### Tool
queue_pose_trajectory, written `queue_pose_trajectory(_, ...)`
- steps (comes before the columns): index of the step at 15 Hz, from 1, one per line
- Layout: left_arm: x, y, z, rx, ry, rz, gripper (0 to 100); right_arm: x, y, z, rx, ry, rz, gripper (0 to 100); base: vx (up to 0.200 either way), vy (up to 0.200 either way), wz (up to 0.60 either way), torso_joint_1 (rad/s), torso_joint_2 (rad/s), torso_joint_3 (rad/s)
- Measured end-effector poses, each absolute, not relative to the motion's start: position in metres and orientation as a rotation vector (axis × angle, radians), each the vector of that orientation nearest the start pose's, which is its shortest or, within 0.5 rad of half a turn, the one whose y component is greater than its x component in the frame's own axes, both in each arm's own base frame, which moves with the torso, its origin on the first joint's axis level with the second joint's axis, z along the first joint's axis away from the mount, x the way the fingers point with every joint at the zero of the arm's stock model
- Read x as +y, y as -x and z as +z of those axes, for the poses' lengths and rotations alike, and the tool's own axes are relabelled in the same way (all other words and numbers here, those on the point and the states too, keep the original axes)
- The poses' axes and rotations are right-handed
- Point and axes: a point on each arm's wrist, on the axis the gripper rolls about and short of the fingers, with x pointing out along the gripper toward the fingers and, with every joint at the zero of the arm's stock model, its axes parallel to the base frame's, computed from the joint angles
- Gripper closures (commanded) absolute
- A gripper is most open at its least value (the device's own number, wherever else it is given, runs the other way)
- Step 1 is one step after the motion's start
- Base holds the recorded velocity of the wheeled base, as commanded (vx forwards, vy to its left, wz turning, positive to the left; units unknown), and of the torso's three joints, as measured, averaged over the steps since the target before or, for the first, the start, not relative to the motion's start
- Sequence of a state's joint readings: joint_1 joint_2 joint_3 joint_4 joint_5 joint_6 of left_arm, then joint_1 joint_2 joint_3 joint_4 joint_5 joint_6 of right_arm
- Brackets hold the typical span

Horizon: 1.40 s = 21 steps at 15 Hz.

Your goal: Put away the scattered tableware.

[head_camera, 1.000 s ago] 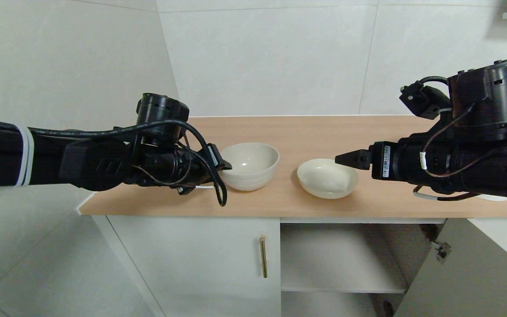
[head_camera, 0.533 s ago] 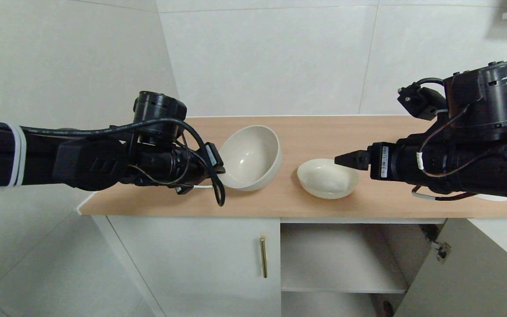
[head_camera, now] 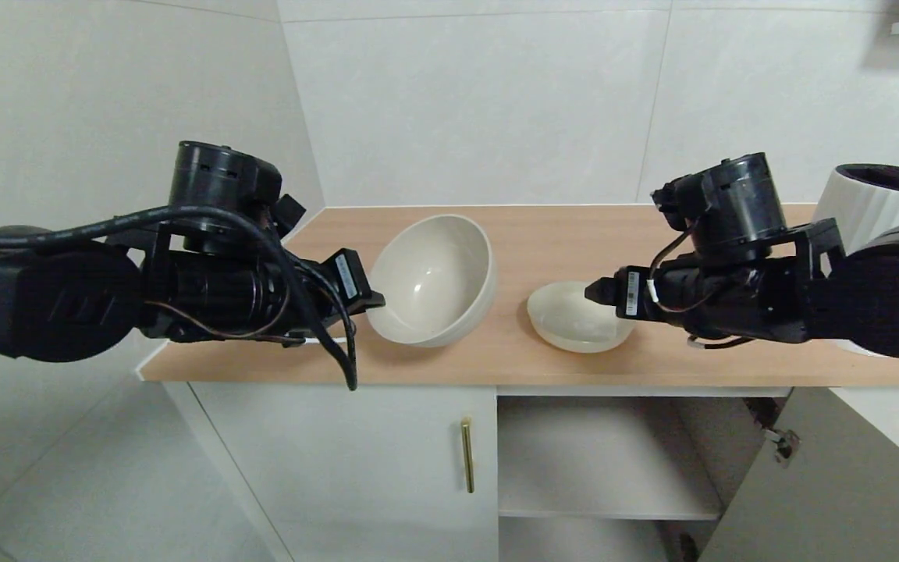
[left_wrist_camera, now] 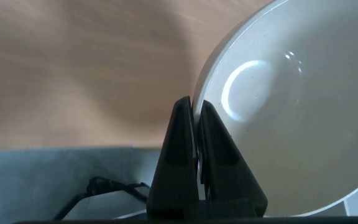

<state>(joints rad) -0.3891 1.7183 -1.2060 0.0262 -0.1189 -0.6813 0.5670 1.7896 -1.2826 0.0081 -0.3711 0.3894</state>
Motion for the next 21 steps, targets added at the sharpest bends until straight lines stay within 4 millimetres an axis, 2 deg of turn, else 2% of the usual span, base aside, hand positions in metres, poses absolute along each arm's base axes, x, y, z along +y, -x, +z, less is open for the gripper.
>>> queue_pose_trajectory(5, -0.122, -0.286, 0.230, 0.675, 0.574, -0.317, 100, 0.170, -0.315, 0.206, 0.518, -0.136, 0.032, 0, 0.000, 0.000, 0.00, 0.000, 0.00, 0.000)
queue_pose_trajectory(12, -0.122, -0.283, 0.231, 0.677, 0.574, -0.329, 100, 0.169, -0.328, 0.191, 0.548, -0.125, 0.007, 0, 0.000, 0.000, 0.00, 0.000, 0.00, 0.000)
queue_pose_trajectory(13, -0.123, -0.282, 0.231, 0.679, 0.575, -0.336, 100, 0.169, -0.329, 0.190, 0.552, -0.123, 0.006, 100, 0.000, 0.000, 0.00, 0.000, 0.00, 0.000)
queue_pose_trajectory(18, -0.123, -0.280, 0.232, 0.681, 0.575, -0.342, 100, 0.171, -0.332, 0.184, 0.565, -0.120, 0.007, 100, 0.000, 0.000, 0.00, 0.000, 0.00, 0.000)
queue_pose_trajectory(21, -0.121, -0.277, 0.234, 0.675, 0.574, -0.343, 100, 0.170, -0.330, 0.190, 0.553, -0.135, 0.012, 100, 0.000, 0.000, 0.00, 0.000, 0.00, 0.000)
